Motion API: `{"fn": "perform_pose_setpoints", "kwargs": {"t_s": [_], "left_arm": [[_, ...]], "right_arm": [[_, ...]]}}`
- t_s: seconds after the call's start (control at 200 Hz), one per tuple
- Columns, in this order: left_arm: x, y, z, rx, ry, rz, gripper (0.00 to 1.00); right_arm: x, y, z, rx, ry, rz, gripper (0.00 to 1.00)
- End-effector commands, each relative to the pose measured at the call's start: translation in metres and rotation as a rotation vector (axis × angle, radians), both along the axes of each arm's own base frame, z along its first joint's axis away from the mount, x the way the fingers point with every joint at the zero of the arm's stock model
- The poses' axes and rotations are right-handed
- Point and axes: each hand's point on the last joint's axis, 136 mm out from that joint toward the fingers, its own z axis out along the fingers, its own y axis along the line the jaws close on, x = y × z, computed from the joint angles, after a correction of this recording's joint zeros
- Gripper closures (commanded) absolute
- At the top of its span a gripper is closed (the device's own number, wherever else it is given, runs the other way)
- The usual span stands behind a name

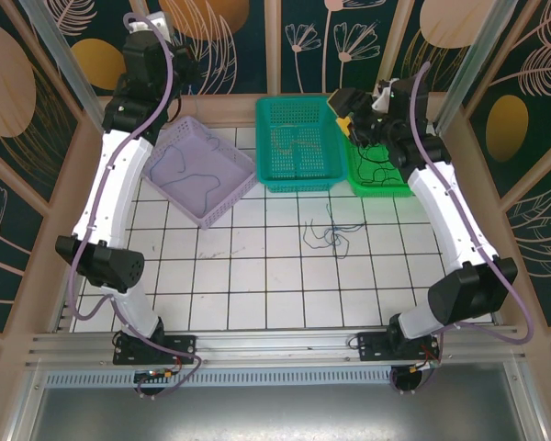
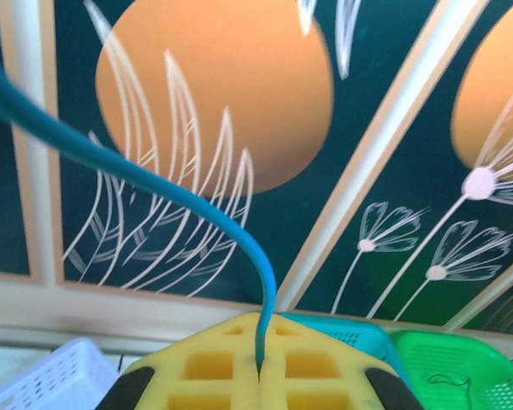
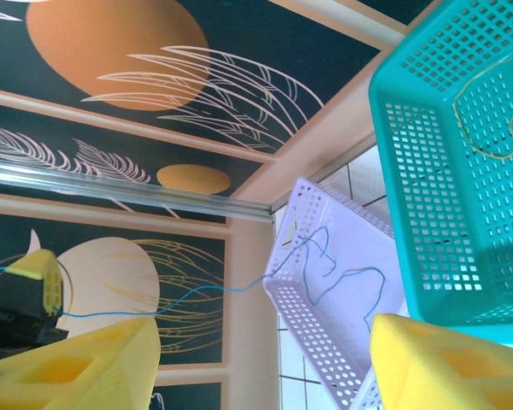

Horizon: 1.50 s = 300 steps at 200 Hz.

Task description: Untangle the cables

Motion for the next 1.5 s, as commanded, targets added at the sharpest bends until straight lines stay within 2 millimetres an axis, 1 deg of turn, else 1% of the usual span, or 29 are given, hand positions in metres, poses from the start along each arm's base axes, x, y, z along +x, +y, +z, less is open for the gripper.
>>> {"fn": "perform_pose_setpoints", "kwargs": {"t_s": [0.0, 0.065, 0.105, 0.19, 0.305, 0.395, 0.46, 0.53, 0.676, 0.826, 0.906, 0.946, 1.001, 1.051, 1.086, 1.146, 1.206, 1.306, 1.376, 1.466, 1.496], "left_arm": [[0.018, 0.008, -0.051, -0.053, 0.123, 0.0, 1.0], [0.027, 0.015, -0.081, -0.104, 0.19, -0.004, 1.0], [0.032, 0.019, -0.104, -0.139, 0.249, -0.009, 1.0], [0.041, 0.037, -0.154, -0.199, 0.37, 0.003, 1.0], [0.042, 0.06, -0.221, -0.185, 0.536, 0.049, 1.0], [0.038, 0.063, -0.268, -0.152, 0.671, 0.043, 1.0], [0.035, 0.064, -0.293, -0.134, 0.73, 0.049, 1.0], [0.033, 0.067, -0.314, -0.113, 0.767, 0.06, 1.0], [0.034, 0.065, -0.344, -0.084, 0.825, 0.039, 1.0], [0.032, 0.072, -0.362, -0.028, 0.886, 0.049, 1.0], [0.028, 0.07, -0.368, -0.026, 0.902, 0.035, 0.95], [0.026, 0.069, -0.371, -0.025, 0.909, 0.026, 0.87], [0.026, 0.069, -0.37, -0.021, 0.906, 0.025, 0.7], [0.026, 0.07, -0.363, -0.019, 0.893, 0.034, 0.56], [0.027, 0.072, -0.356, -0.016, 0.878, 0.044, 0.49], [0.027, 0.073, -0.343, -0.015, 0.854, 0.054, 0.41], [0.027, 0.077, -0.335, -0.008, 0.848, 0.071, 0.36], [0.025, 0.083, -0.323, 0.016, 0.84, 0.098, 0.33], [0.023, 0.093, -0.313, 0.051, 0.829, 0.145, 0.33], [0.022, 0.105, -0.293, 0.092, 0.788, 0.204, 0.33], [0.022, 0.105, -0.285, 0.095, 0.77, 0.21, 0.33]], "right_arm": [[-0.01, 0.004, 0.021, 0.033, -0.066, 0.027, 0.34], [-0.01, 0.005, 0.016, 0.032, -0.052, 0.028, 0.34], [-0.011, 0.006, 0.013, 0.033, -0.044, 0.031, 0.34], [-0.011, 0.007, 0.006, 0.032, -0.029, 0.032, 0.35], [-0.012, 0.01, -0.004, 0.035, -0.003, 0.036, 0.35], [-0.013, 0.012, -0.011, 0.035, 0.014, 0.04, 0.36], [-0.013, 0.013, -0.016, 0.035, 0.023, 0.042, 0.36], [-0.014, 0.015, -0.02, 0.035, 0.031, 0.045, 0.36], [-0.015, 0.016, -0.027, 0.033, 0.048, 0.046, 0.36], [-0.016, 0.016, -0.032, 0.032, 0.061, 0.045, 0.37], [-0.017, 0.016, -0.036, 0.03, 0.07, 0.04, 0.36], [-0.018, 0.016, -0.038, 0.031, 0.076, 0.04, 0.36], [-0.017, 0.016, -0.04, 0.033, 0.08, 0.041, 0.36], [-0.017, 0.017, -0.041, 0.032, 0.082, 0.041, 0.36], [-0.018, 0.017, -0.041, 0.032, 0.081, 0.042, 0.37], [-0.018, 0.017, -0.042, 0.03, 0.084, 0.041, 0.36], [-0.017, 0.018, -0.044, 0.029, 0.087, 0.04, 0.37], [-0.017, 0.017, -0.045, 0.024, 0.088, 0.035, 0.37], [-0.017, 0.016, -0.047, 0.018, 0.092, 0.03, 0.37], [-0.019, 0.012, -0.054, -0.007, 0.107, 0.011, 0.38], [-0.021, 0.009, -0.058, -0.019, 0.116, 0.0, 0.38]]}}
